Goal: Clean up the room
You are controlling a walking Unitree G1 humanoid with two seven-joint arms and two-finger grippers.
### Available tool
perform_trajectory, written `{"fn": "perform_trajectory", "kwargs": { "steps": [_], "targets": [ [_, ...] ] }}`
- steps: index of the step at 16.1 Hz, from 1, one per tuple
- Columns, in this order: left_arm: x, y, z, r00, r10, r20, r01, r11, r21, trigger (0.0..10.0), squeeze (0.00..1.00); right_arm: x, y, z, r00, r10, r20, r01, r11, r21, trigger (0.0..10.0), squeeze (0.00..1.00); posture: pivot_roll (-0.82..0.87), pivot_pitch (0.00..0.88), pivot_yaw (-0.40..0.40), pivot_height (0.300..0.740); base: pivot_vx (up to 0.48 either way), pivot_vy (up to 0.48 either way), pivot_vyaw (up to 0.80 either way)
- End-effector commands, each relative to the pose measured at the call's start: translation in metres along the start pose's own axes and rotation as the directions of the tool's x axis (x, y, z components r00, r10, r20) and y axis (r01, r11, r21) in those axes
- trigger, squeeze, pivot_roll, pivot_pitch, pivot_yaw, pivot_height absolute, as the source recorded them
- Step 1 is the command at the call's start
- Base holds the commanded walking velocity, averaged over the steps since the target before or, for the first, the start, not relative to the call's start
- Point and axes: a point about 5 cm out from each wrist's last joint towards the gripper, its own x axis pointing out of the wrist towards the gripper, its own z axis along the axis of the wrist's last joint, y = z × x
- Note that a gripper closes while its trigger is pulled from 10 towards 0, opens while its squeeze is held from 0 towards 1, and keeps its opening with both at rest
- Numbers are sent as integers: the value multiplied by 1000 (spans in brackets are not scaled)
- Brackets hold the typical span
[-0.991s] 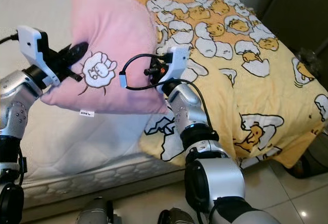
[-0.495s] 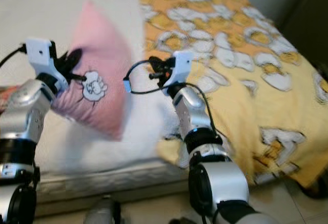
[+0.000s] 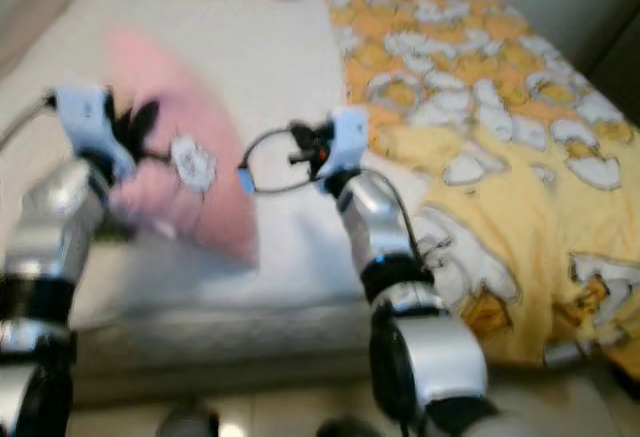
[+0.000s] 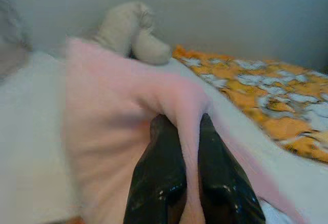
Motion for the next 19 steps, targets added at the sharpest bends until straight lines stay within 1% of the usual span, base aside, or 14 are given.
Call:
{"fn": "perform_trajectory", "kwargs": {
  "steps": [1, 3, 4, 5, 6, 8, 10, 14, 16, 17, 18, 19],
  "targets": [
    [9, -2, 36, 989, -32, 145, 27, 999, 39, 0, 0, 1, 0, 5, 1000, 7, 13, -7, 999, -36, 10000, 0, 110, 8, -92, 740, 0, 480, 0],
    [13, -4, 65, 968, -96, 233, 85, 995, 59, 0, 0, -2, 0, 3, 1000, 8, 18, -7, 999, -37, 10000, 0, 104, 11, -91, 740, 0, 480, 0],
    [18, -3, 78, 960, -112, 257, 93, 992, 83, 0, 0, -4, 1, -1, 1000, 5, 14, -5, 999, -33, 10000, 0, 100, 13, -87, 740, 0, 480, 0],
    [20, -1, 80, 962, -103, 254, 81, 992, 94, 0, 0, -5, 1, -3, 1000, 4, 12, -3, 1000, -31, 10000, 0, 99, 13, -87, 740, 0, 480, 0],
    [24, 5, 79, 967, -91, 238, 63, 991, 120, 0, 0, -6, 3, -6, 1000, 2, 9, -2, 1000, -27, 10000, 0, 95, 14, -83, 740, 0, 476, 0],
    [33, 17, 72, 981, -47, 186, 25, 993, 117, 0, 0, -7, 7, -11, 1000, 9, 3, -9, 1000, -18, 10000, 0, 87, 17, -76, 740, 0, 471, 0],
    [37, 19, 67, 988, -40, 151, 21, 992, 123, 0, 0, -8, 9, -13, 1000, 14, -2, -14, 1000, -15, 10000, 0, 80, 20, -74, 740, 0, 467, 0],
    [51, 15, 64, 996, -28, 89, 16, 990, 138, 0, 0, -13, 8, -18, 1000, 18, -15, -18, 1000, -15, 10000, 0, 63, 28, -69, 740, 0, 436, 0],
    [54, 12, 61, 997, -27, 68, 18, 991, 131, 0, 0, -14, 8, -20, 1000, 23, -22, -23, 1000, -16, 10000, 0, 59, 30, -67, 740, 240, 416, 0],
    [57, 9, 57, 999, -12, 40, 7, 992, 123, 0, 0, -17, 10, -23, 999, 31, -28, -31, 999, -14, 10000, 0, 40, 50, -55, 740, 0, 461, 0],
    [58, 8, 56, 999, -7, 33, 3, 993, 121, 0, 0, -18, 11, -24, 999, 33, -29, -33, 999, -14, 10000, 0, 36, 54, -53, 740, 0, 461, 0],
    [61, 7, 54, 1000, 30, 9, -31, 994, 106, 0, 0, -25, 12, -30, 998, 31, -46, -32, 999, -9, 10000, 0, 14, 78, -45, 740, 0, 472, 0]
  ]
}}
